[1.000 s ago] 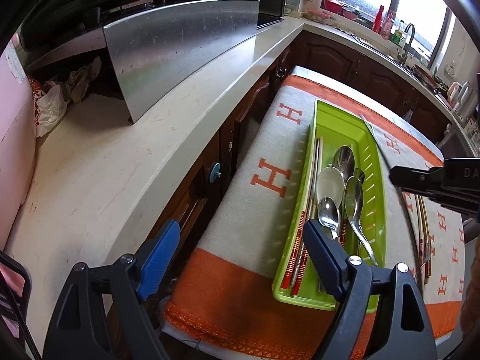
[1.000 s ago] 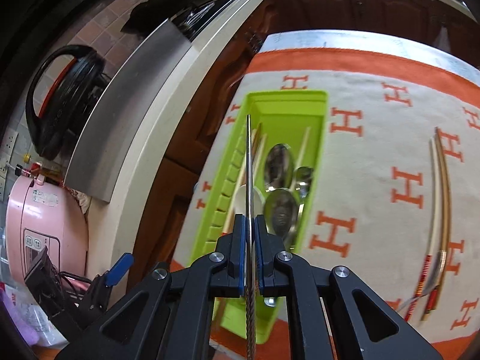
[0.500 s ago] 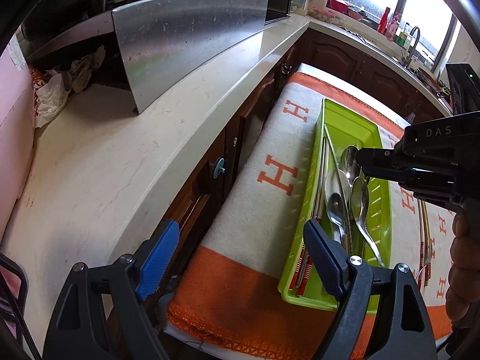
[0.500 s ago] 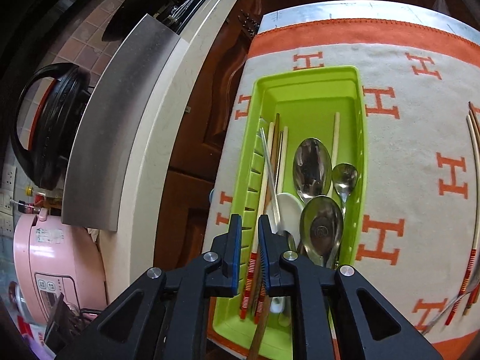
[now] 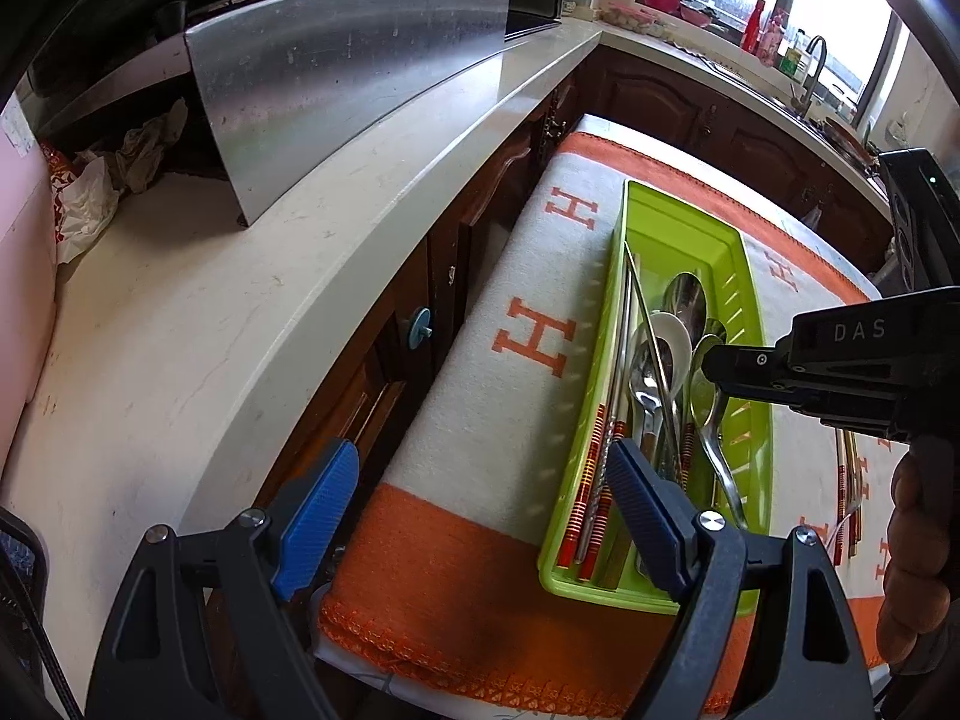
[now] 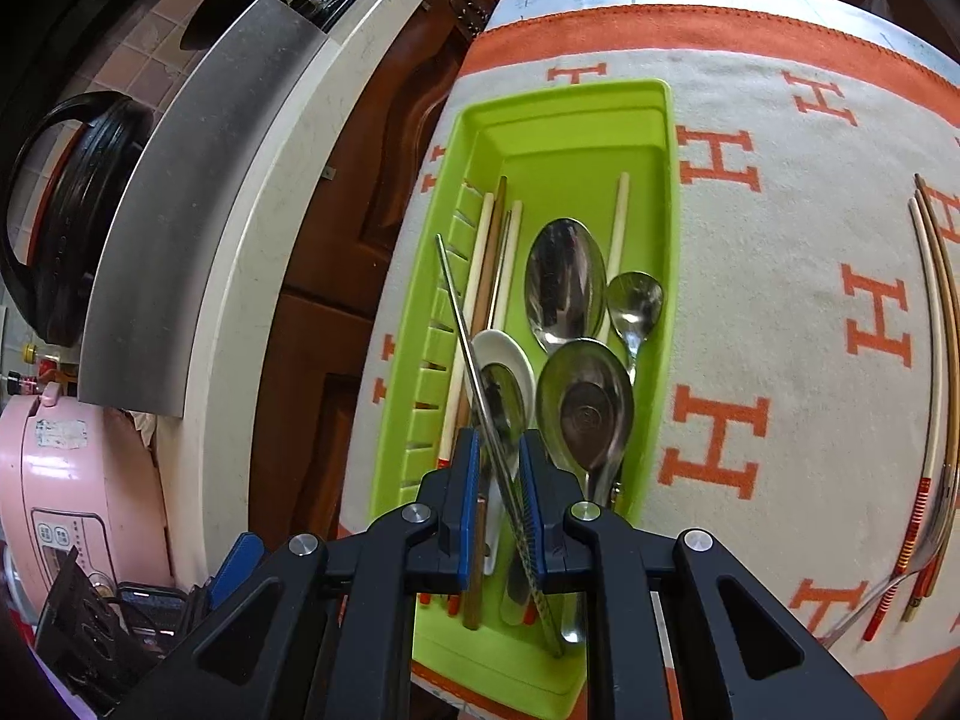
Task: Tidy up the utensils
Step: 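Lower the twisted-handle spoon into the green tray and open the right tool, then move both tools back over the remaining chopsticks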
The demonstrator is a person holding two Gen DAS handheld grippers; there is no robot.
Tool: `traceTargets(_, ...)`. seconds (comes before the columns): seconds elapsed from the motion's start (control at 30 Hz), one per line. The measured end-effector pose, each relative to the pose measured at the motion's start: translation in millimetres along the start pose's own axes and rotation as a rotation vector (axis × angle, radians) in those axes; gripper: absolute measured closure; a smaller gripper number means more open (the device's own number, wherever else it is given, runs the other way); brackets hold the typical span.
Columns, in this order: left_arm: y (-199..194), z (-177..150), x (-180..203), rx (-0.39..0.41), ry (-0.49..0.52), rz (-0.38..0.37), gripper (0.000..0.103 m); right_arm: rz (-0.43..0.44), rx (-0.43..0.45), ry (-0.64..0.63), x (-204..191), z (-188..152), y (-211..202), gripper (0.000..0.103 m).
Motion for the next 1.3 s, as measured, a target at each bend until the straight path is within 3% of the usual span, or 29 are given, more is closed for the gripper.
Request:
traceTargets(0.67, -16.3, -4.7, 34.3, 0.002, 0.078, 0.005, 0.020, -0.067, 0.102, -0.129, 35.1, -36.8, -73.4, 0.089)
traceTargets(1.0, -34.0, -2.7, 85.6, 0.024, 0.181, 0.007, 0.020, -0.071, 0.182, -0.110, 85.4, -44.4, -120.9, 0.083)
traceTargets(1.3, -41.5, -2.9, 148.1, -0.009, 0.240, -0.067, 0.020, -0.070, 0.258, -0.052, 159.0, -43.7, -164.8, 0.083)
Point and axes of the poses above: each gripper's, at about its wrist camera, not at the fingertips, and y roughly the way its jaws point, x to its right, z to its top, the point moved 6 cm from there along y, roughly the way its jaws point, and after that the axes turned 3 degrees about -y, right-handed, at the moved point
